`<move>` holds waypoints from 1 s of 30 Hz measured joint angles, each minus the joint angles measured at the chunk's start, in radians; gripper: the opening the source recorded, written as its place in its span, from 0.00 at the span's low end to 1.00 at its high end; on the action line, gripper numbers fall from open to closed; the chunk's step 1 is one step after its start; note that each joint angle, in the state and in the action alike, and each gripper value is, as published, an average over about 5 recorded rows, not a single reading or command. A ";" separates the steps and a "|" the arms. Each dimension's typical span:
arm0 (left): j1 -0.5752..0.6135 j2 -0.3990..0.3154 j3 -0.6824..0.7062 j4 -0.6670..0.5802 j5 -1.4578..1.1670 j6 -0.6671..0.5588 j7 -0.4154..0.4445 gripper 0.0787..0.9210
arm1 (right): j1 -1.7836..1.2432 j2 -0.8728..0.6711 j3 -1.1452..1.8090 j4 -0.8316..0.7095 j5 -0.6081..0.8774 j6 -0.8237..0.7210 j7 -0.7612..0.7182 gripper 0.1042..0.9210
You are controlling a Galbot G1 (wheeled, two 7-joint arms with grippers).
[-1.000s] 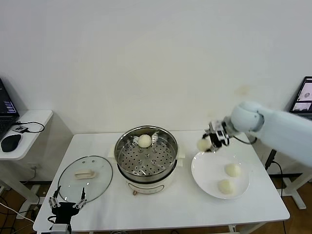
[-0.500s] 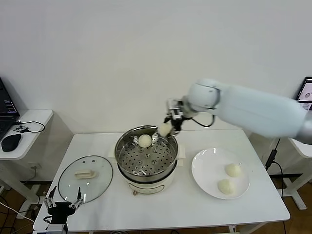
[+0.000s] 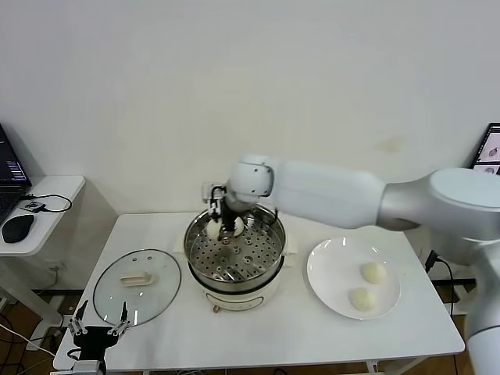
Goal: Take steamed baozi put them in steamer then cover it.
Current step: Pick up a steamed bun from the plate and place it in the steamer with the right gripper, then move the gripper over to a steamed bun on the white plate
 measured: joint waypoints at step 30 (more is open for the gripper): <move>-0.006 0.008 0.008 -0.010 -0.004 0.007 0.006 0.88 | 0.153 -0.211 -0.042 0.174 -0.089 0.010 -0.169 0.88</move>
